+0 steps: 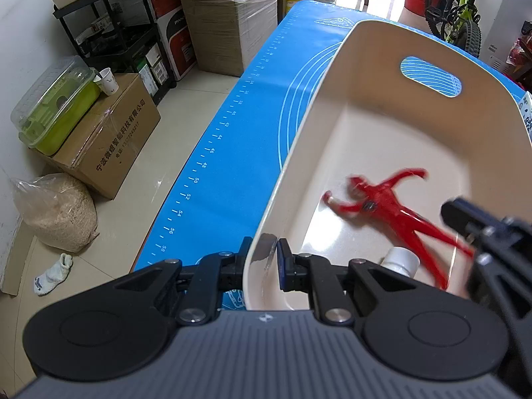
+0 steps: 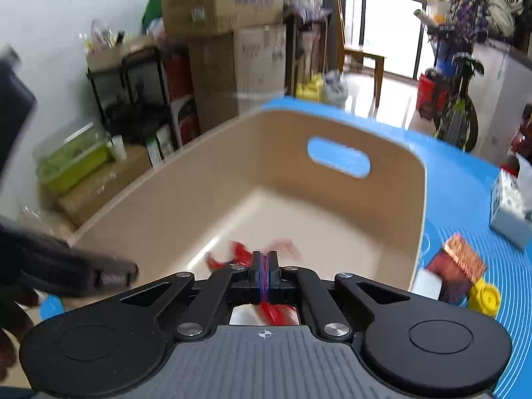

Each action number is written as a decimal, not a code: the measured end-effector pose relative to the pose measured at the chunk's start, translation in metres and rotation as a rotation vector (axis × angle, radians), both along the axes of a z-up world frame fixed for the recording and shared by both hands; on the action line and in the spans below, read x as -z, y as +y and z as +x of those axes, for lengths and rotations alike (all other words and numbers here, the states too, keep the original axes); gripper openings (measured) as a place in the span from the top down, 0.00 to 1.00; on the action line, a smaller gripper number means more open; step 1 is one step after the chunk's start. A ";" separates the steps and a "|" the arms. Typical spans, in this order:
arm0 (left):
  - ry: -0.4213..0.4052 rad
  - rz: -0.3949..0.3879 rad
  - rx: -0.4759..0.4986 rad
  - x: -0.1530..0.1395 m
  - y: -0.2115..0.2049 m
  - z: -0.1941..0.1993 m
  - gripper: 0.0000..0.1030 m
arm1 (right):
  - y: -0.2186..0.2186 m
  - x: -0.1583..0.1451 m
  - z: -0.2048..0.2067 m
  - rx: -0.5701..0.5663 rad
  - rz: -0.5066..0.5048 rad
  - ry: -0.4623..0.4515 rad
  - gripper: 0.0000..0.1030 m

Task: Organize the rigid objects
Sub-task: 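Lower the red figure into the bin and open the right tool, then grasp the roll of tape with the right tool, then drop the tape roll into the bin beside the red figure, then grasp the black earbud case with the right tool, then carry the earbud case into the bin and open the right tool, then move the right tool to the green bottle and close on it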

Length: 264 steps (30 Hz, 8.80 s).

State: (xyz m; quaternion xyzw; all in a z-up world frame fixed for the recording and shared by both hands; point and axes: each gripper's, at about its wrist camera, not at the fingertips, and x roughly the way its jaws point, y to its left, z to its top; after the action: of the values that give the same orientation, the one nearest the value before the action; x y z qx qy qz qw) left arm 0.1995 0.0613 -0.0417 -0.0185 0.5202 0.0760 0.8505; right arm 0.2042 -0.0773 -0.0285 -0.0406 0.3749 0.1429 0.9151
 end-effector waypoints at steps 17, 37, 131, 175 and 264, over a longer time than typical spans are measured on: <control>0.000 -0.003 -0.002 0.001 -0.001 0.001 0.84 | -0.079 -0.042 -0.014 0.186 0.113 -0.075 0.39; -0.001 -0.009 -0.005 0.001 -0.001 0.000 0.84 | -0.159 0.033 -0.004 0.361 0.077 0.152 0.20; -0.005 -0.019 0.002 0.002 0.001 0.001 0.85 | -0.038 -0.035 -0.013 0.137 0.051 -0.060 0.07; -0.003 -0.027 -0.002 0.001 0.003 -0.001 0.84 | -0.131 0.073 0.008 0.382 -0.049 0.266 0.47; -0.007 -0.023 0.007 -0.001 0.004 -0.002 0.85 | -0.132 0.001 -0.015 0.323 0.004 0.057 0.27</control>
State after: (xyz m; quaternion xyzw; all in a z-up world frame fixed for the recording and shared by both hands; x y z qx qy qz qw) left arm 0.1980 0.0651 -0.0403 -0.0268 0.5183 0.0672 0.8521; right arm 0.1894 -0.2096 -0.0299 0.0259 0.4021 -0.0045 0.9152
